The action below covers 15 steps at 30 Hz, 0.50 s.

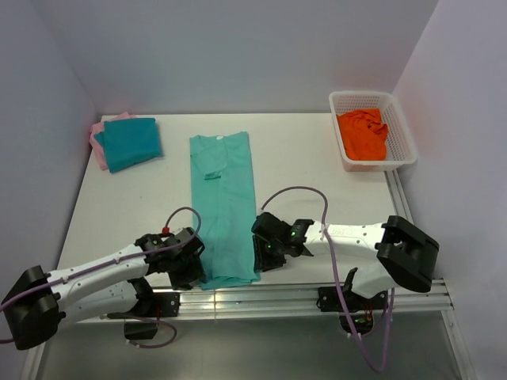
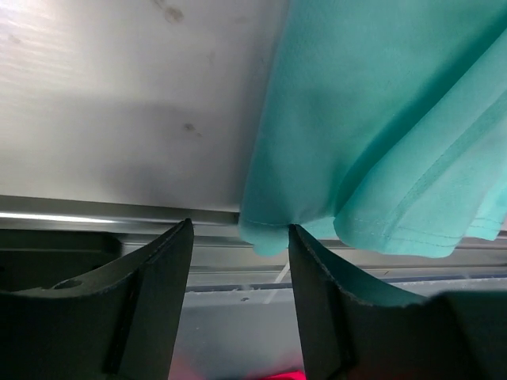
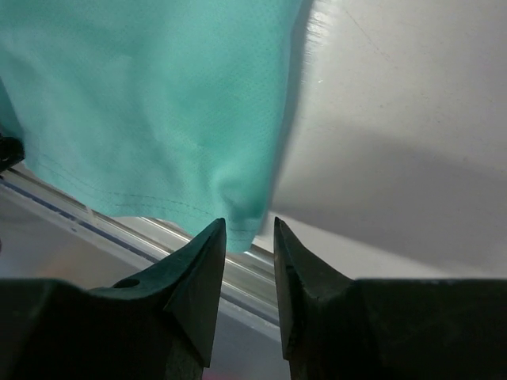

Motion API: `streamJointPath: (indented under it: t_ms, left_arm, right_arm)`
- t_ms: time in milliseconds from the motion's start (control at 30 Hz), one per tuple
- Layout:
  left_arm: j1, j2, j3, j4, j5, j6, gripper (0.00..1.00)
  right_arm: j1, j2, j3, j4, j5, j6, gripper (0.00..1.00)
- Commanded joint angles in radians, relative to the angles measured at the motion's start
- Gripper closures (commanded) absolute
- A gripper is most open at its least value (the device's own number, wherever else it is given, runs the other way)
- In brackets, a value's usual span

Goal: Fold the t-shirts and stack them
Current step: Grab the bottom of the folded rectangular tshirt with both arms

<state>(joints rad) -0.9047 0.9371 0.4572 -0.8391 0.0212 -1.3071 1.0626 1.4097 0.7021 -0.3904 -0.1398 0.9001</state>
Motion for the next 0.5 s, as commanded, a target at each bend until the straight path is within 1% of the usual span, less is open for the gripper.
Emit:
streamJointPath:
  t_ms: [0,100,167,200,233,300,400,467]
  left_arm:
    - [-0.077,0.046,-0.008,0.066,-0.001,-0.095,0.43]
    - [-0.131,0.098,0.001,0.09,-0.017,-0.139,0.46]
    - [-0.151,0.12,0.003,0.104,-0.017,-0.171,0.48]
    - [-0.164,0.124,0.0,0.113,-0.017,-0.182,0.49]
    - [-0.168,0.124,-0.003,0.117,-0.045,-0.191,0.49]
    - [-0.169,0.115,-0.021,0.121,-0.055,-0.219,0.51]
    - [-0.169,0.092,-0.031,0.107,-0.076,-0.235,0.52]
    - [-0.169,0.077,-0.015,0.063,-0.09,-0.236,0.53]
  right_arm:
    - [0.005,-0.018,-0.023,0.005,0.011,-0.009,0.62]
    - [0.005,-0.011,-0.041,0.025,-0.001,-0.007,0.72]
    - [0.005,-0.009,-0.059,0.045,-0.014,-0.004,0.76]
    - [0.005,-0.006,-0.065,0.051,-0.018,-0.004,0.81]
    - [0.005,-0.005,-0.072,0.064,-0.023,-0.003,0.83]
    - [0.004,0.003,-0.082,0.074,-0.029,-0.004,0.87]
    - [0.005,0.012,-0.089,0.079,-0.034,-0.009,0.87]
    - [0.005,0.012,-0.085,0.073,-0.03,-0.01,0.85]
